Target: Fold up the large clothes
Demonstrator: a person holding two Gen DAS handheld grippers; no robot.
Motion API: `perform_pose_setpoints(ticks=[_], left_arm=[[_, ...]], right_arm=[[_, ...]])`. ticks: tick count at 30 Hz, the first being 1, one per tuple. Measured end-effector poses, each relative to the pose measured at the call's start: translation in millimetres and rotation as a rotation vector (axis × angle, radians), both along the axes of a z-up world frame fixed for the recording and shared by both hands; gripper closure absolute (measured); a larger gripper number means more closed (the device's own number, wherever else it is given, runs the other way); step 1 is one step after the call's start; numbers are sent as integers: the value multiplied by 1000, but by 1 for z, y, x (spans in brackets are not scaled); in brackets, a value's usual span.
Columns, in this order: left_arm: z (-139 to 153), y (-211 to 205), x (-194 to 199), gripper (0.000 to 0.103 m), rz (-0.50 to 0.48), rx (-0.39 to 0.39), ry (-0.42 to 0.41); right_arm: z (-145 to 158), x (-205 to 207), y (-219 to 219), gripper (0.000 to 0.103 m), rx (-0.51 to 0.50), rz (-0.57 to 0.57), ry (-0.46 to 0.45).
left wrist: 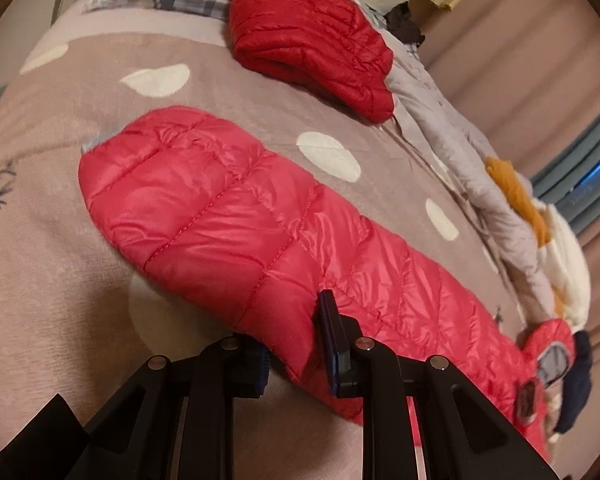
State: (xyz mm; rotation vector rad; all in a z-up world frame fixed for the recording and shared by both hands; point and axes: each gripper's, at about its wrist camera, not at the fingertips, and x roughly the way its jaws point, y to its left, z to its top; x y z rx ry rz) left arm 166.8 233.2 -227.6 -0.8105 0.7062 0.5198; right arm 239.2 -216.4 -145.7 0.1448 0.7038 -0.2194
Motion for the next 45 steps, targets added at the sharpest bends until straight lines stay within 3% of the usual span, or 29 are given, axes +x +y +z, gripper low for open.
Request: perform_pose_setpoints(ticks=[3, 5, 7, 10, 13, 19, 22, 30, 36, 40, 43, 45], left_arm=[[0, -2, 2, 82, -4, 26, 12], [0, -2, 4, 82, 1, 28, 20], [1, -4, 5, 82, 3, 42, 25], [2, -9, 7, 82, 9, 70, 42], [5, -16, 9, 82, 9, 117, 62], [21, -32, 15, 82, -8, 222, 63], [33, -45, 16, 82, -36, 292, 39], [63, -83, 18, 82, -88, 375, -40], [84, -153, 37, 82, -246, 439, -95], [86, -235, 50, 82, -473, 535, -96], [78, -300, 49, 82, -751, 503, -153], [66, -334, 49, 82, -868, 510, -101]], right_arm=[[-35, 4, -44, 17, 116, -118, 58], [-59, 12, -56, 16, 140, -152, 137], [-81, 20, -44, 16, 49, -104, 197], [-91, 24, -20, 12, -104, -94, 209], [-93, 28, -15, 12, -134, -99, 221], [-75, 11, -44, 13, -11, -100, 185], [-59, -1, -62, 12, 30, -164, 138], [-45, -24, -111, 12, 73, -301, 99], [-42, -42, -146, 12, 101, -392, 70], [-45, -49, -165, 12, 113, -435, 69], [-49, -49, -173, 12, 83, -450, 92], [-51, -51, -179, 12, 86, -453, 100]])
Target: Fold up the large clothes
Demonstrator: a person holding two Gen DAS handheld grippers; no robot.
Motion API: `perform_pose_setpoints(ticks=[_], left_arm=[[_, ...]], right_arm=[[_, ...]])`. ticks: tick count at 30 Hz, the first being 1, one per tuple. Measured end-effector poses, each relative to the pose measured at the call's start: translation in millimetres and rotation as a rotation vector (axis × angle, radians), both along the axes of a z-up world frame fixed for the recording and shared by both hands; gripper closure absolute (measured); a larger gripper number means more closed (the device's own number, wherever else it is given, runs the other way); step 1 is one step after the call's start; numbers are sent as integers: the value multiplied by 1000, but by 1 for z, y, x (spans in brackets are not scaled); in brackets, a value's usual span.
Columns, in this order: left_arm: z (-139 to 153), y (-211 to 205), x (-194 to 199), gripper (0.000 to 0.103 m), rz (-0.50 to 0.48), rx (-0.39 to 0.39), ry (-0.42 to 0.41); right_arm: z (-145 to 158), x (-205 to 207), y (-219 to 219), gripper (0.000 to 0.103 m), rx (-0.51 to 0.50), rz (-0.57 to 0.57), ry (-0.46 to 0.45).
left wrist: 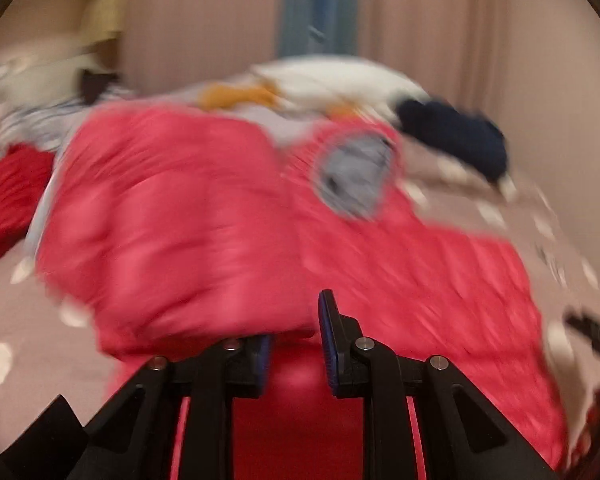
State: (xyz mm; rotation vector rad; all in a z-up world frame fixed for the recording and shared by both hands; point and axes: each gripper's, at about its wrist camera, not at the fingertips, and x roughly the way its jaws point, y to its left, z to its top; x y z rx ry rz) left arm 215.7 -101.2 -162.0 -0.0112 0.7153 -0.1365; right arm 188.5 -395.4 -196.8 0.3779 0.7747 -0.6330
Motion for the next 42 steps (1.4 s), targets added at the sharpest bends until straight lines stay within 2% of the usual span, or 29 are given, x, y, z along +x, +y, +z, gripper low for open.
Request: perform_pose_setpoints(ticks=[1, 3, 4, 5, 7, 11, 15, 19, 22, 26, 29, 31, 32, 34, 35, 36, 38, 40, 42], left_arm=[[-6, -10, 0, 82, -15, 15, 39], [-15, -18, 3, 74, -29, 2, 95], [-17, -15, 6, 63, -12, 3, 111], [-15, -11, 7, 47, 30, 12, 111], [-10, 2, 1, 28, 115, 14, 52], [7, 20, -12, 24, 196, -5, -38], [16, 34, -26, 20, 322, -15, -111], [16, 55, -28, 20, 383, -21, -106], [14, 77, -33, 20, 410, -34, -121], [14, 119, -33, 20, 514, -34, -129], [10, 149, -34, 20, 592, -75, -123], [5, 160, -32, 20, 621, -73, -95], [2, 165, -32, 20, 628, -69, -84], [-3, 173, -32, 20, 639, -77, -65], [-4, 177, -33, 20, 641, -85, -59], [-4, 179, -34, 20, 641, -94, -54], [-4, 183, -37, 20, 641, -119, -56], [-5, 186, -38, 20, 648, -131, -47], [-5, 185, -37, 20, 631, -131, -42]], right_arm=[[0, -1, -3, 12, 7, -1, 1], [-1, -4, -9, 12, 23, -11, -6], [-1, -6, -12, 12, 28, -20, -10], [0, -7, -14, 12, 32, -26, -14], [1, -10, -16, 12, 40, -31, -20], [1, -11, -14, 12, 47, -34, -19], [4, -12, -8, 12, 120, -14, -56], [14, -9, 12, 12, 139, 39, -105], [23, 5, 42, 8, 165, 162, -140], [22, 32, 96, 5, 240, 364, -157], [11, 56, 127, 4, 292, 457, -117], [-6, 72, 143, 6, 328, 475, -73], [-14, 79, 149, 11, 331, 469, -44], [-26, 86, 162, 39, 243, 418, 7], [-25, 84, 168, 64, 191, 403, -7], [-22, 83, 172, 84, 167, 402, -14], [-10, 79, 175, 88, 150, 408, -53], [5, 69, 170, 90, 136, 406, -120], [16, 61, 159, 91, 114, 387, -142]])
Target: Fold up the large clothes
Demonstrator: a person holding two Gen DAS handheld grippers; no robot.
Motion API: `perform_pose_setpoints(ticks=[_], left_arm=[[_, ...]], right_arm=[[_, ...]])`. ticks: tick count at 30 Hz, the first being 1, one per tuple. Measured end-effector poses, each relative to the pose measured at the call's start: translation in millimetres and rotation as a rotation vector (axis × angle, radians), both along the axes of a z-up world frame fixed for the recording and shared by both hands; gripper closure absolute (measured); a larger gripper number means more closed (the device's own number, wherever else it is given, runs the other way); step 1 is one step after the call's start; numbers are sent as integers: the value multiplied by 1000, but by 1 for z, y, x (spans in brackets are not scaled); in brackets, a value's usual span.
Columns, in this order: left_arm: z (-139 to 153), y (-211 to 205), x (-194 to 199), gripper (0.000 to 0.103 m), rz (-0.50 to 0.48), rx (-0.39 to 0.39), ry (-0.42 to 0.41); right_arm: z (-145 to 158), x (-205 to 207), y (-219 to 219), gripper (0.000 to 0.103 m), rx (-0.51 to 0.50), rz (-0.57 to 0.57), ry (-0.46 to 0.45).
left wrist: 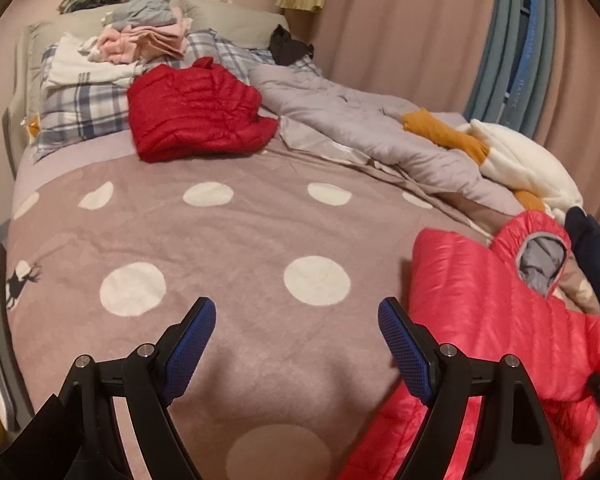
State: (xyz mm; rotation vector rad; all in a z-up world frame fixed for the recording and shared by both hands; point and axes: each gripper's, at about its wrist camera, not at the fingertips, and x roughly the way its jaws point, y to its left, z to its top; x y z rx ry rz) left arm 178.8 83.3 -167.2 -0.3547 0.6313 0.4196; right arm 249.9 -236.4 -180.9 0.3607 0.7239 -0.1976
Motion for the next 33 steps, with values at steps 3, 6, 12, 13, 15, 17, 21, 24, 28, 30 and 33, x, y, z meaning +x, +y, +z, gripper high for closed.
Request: perform_pose_setpoints(ticks=[3, 6, 12, 13, 15, 17, 21, 24, 28, 30, 33], left_arm=[[2, -5, -2, 20, -5, 22, 0], [4, -9, -3, 20, -15, 31, -15], [-1, -17, 6, 20, -44, 36, 17], [-2, -19, 7, 20, -52, 35, 16], [-1, -22, 8, 20, -54, 36, 15], [2, -23, 7, 20, -66, 22, 0], [11, -28, 2, 20, -98, 1, -73], [17, -36, -1, 20, -130, 34, -125], [13, -44, 7, 20, -171, 30, -104], [11, -46, 12, 20, -182, 3, -92], [4, -56, 21, 20, -239, -50, -90]], right_arm=[[18, -12, -23, 91, 34, -45, -60], [33, -21, -43, 90, 19, -97, -105], [7, -15, -75, 73, -75, -221, 49], [4, -11, -77, 73, -85, -238, 81], [-1, -12, -83, 62, -104, -272, 116], [7, -19, -88, 51, -104, -268, 86], [33, -34, -77, 36, -149, -261, -17], [43, -36, -68, 36, -133, -217, -56], [44, -36, -50, 36, -64, -125, -69], [36, -28, -39, 36, -72, -74, -44], [13, -13, -25, 39, -85, 19, 22]])
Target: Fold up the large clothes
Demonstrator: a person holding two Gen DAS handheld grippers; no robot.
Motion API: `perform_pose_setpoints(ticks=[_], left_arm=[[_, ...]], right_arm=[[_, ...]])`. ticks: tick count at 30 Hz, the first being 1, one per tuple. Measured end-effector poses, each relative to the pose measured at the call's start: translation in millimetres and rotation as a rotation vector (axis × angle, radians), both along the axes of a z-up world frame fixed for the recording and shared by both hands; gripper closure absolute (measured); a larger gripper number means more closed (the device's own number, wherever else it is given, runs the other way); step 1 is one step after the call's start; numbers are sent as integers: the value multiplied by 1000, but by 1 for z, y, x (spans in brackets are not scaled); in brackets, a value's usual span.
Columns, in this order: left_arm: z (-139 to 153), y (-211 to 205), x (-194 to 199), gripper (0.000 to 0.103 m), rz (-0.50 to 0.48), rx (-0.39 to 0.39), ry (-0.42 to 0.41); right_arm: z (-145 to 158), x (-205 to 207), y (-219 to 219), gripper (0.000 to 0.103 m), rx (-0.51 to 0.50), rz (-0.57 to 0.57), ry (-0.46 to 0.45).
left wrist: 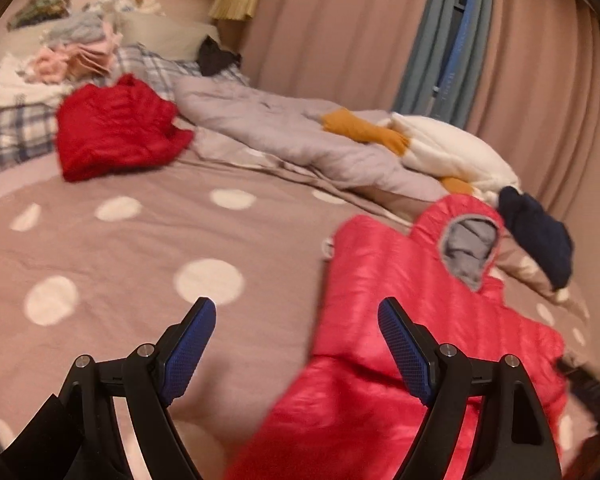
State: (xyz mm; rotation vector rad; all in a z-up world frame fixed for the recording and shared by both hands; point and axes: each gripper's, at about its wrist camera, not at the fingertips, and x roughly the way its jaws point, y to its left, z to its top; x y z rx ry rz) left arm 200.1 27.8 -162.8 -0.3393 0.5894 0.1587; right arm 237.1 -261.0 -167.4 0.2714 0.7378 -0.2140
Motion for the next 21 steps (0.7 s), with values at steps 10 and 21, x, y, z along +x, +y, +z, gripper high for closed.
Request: perform_pose_setpoints(ticks=[10, 21], left_arm=[[-79, -49, 55, 21, -216, 38, 256], [-68, -53, 47, 36, -154, 108, 207]], right_arm=[[-70, 23, -29, 36, -59, -62, 117], [-72, 27, -19, 30, -154, -65, 129]])
